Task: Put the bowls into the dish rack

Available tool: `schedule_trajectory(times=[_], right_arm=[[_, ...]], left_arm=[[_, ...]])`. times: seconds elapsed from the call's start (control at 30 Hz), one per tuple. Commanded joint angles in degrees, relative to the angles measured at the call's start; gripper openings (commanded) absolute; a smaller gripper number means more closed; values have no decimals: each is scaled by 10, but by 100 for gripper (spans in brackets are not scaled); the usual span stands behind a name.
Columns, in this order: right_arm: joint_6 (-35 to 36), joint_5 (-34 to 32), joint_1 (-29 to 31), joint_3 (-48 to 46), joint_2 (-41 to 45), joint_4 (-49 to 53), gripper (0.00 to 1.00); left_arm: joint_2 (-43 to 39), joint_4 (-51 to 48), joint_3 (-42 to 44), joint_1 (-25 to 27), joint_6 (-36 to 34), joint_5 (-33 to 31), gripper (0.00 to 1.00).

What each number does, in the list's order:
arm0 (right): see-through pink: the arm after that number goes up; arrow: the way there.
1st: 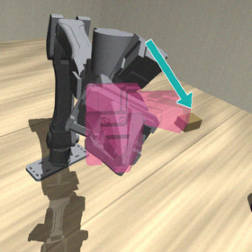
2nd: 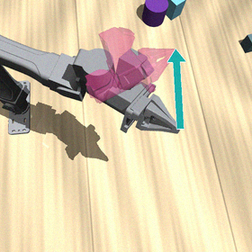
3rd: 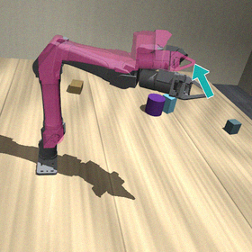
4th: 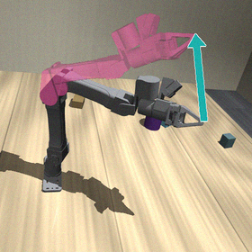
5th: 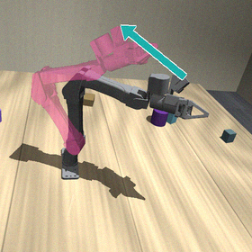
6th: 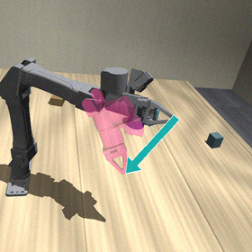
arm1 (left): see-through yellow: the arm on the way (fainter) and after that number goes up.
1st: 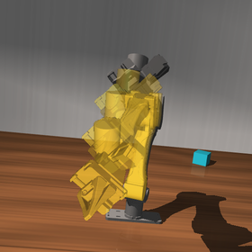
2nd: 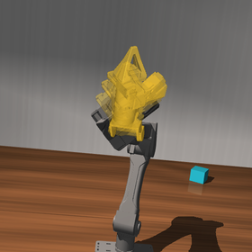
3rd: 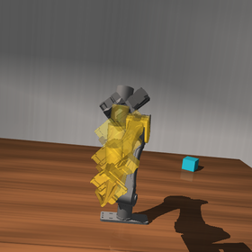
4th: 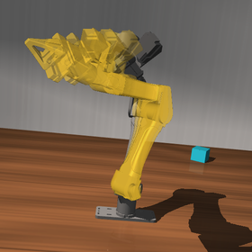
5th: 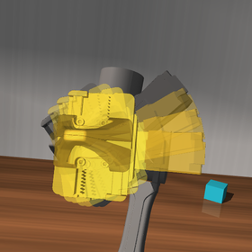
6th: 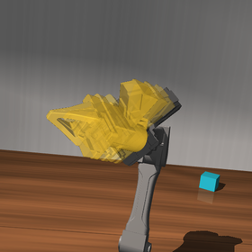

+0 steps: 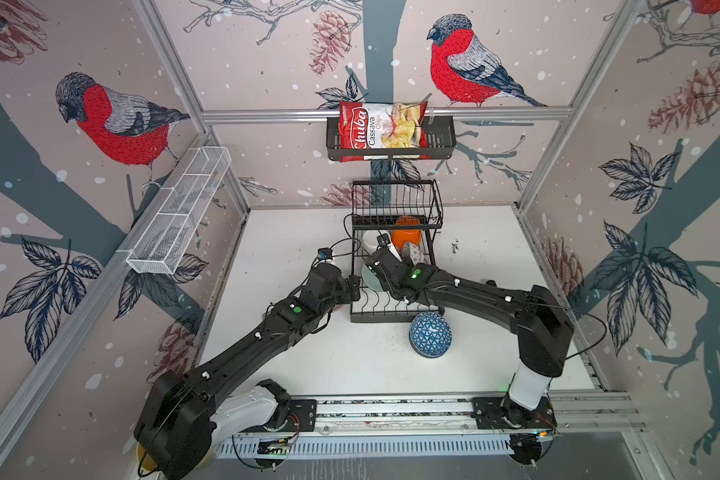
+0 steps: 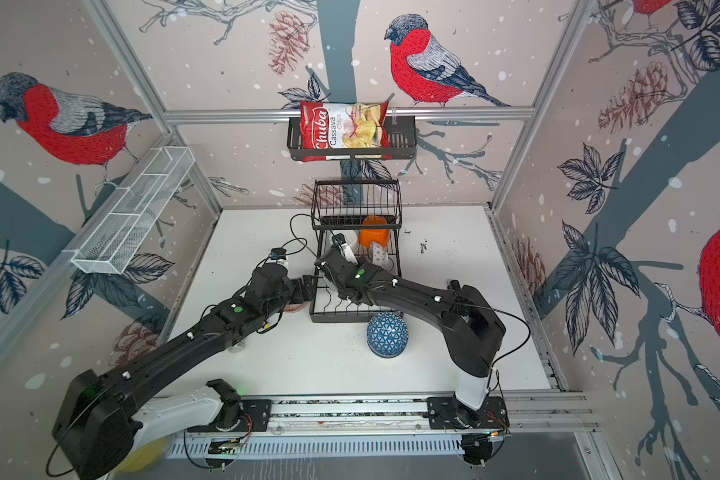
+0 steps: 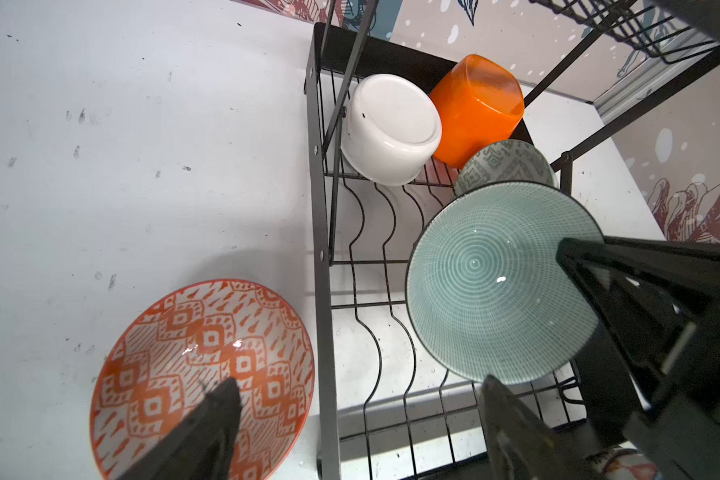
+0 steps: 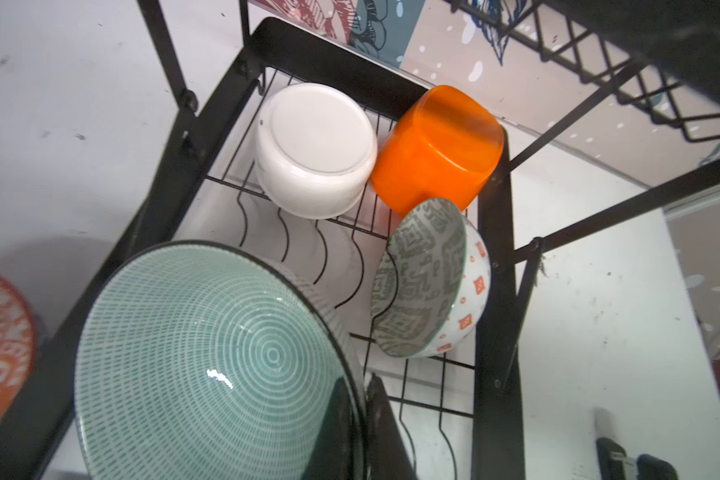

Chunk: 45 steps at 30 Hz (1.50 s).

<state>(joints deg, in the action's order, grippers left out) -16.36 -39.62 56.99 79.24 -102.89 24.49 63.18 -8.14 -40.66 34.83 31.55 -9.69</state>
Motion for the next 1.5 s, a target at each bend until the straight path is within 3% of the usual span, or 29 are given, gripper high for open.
schedule_trajectory(times=[0.0, 0.37, 1.47], right_arm=[[23, -70, 1, 10, -9, -17, 0], [103, -178, 1, 33, -53, -40, 0], [223, -268, -31, 74, -155, -112, 0]], left_arm=[[-15, 30, 11, 0, 8, -18, 89], [-30, 29, 19, 0, 8, -29, 90], [-35, 33, 31, -7, 4, -38, 92]])
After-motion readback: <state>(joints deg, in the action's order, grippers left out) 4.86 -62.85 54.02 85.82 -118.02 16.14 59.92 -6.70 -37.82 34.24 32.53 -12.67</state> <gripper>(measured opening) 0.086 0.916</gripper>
